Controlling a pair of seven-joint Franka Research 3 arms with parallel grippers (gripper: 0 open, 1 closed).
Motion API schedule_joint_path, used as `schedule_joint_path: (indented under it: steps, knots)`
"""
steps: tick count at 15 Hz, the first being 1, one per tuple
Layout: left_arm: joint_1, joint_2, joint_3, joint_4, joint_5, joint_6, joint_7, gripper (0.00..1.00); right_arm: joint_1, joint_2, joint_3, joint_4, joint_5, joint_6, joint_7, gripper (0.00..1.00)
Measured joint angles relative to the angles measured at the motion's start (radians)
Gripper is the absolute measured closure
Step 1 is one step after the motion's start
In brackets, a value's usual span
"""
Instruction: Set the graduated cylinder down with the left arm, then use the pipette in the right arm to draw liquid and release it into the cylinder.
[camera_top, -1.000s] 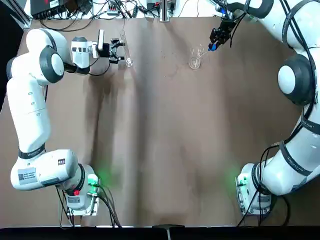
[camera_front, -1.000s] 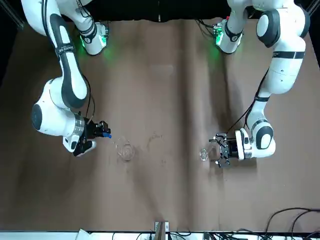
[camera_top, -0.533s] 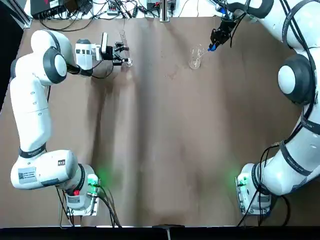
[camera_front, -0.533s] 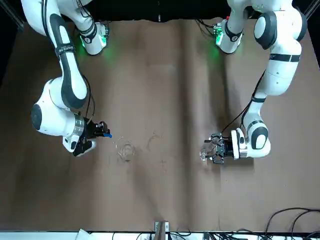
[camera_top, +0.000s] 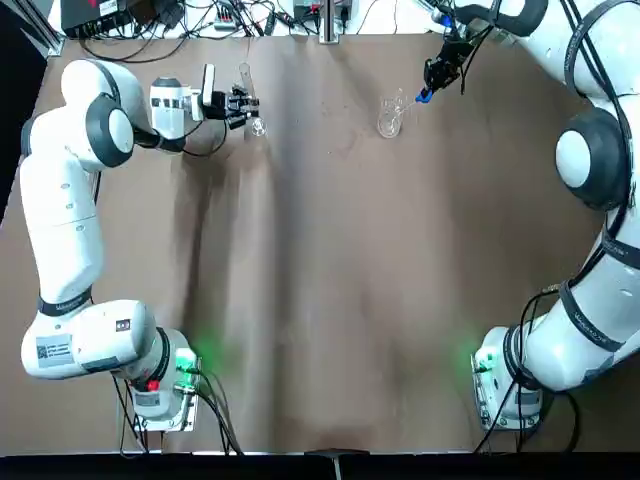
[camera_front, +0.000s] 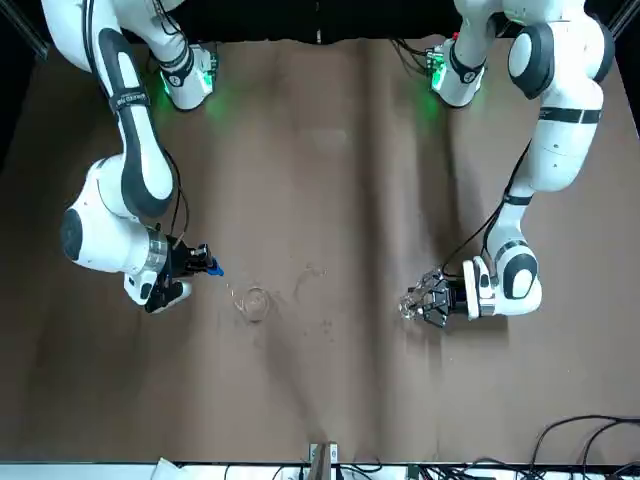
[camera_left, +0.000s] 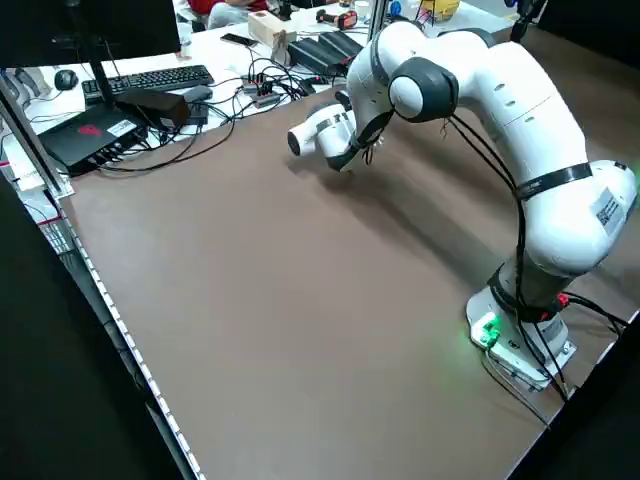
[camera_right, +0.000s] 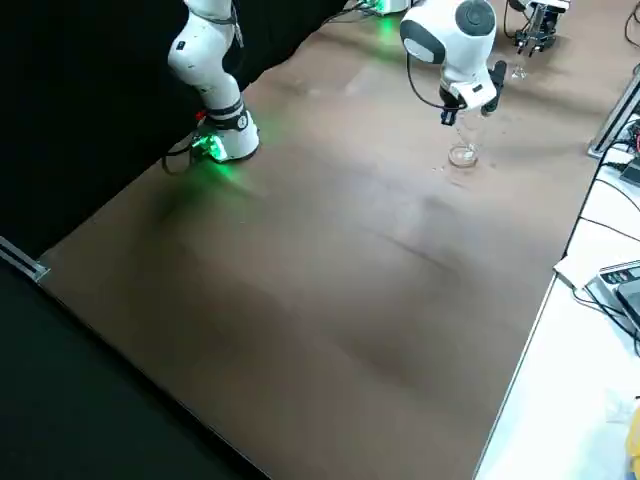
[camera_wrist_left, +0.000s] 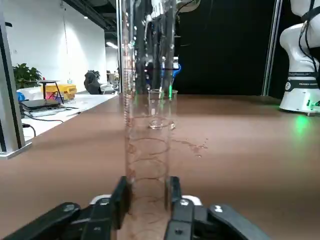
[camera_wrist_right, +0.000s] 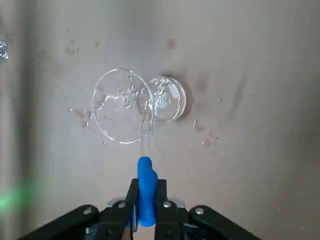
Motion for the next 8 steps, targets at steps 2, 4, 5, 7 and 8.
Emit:
schedule_joint_path:
  steps: [2, 4, 5, 7, 8]
  knots:
    - [0.000, 0.000, 0.000, 0.002, 0.000, 0.000, 0.000, 0.66, 0.000, 0.000, -0.001, 0.000, 0.000, 0.000, 0.000, 0.84]
    - [0.000, 0.000, 0.000, 0.004, 0.000, 0.000, 0.000, 0.66, -0.001, 0.000, -0.001, 0.000, 0.000, 0.000, 0.000, 0.84]
    - [0.000, 0.000, 0.000, 0.006, 0.000, 0.000, 0.000, 0.66, -0.001, 0.000, -0.001, 0.000, 0.000, 0.000, 0.000, 0.84]
    - [0.001, 0.000, 0.000, 0.011, 0.000, 0.000, 0.000, 0.66, 0.000, 0.000, -0.001, 0.000, 0.000, 0.000, 0.000, 0.84]
    - [0.001, 0.000, 0.000, 0.013, 0.000, 0.000, 0.000, 0.66, 0.000, 0.000, -0.001, 0.000, 0.000, 0.000, 0.000, 0.84]
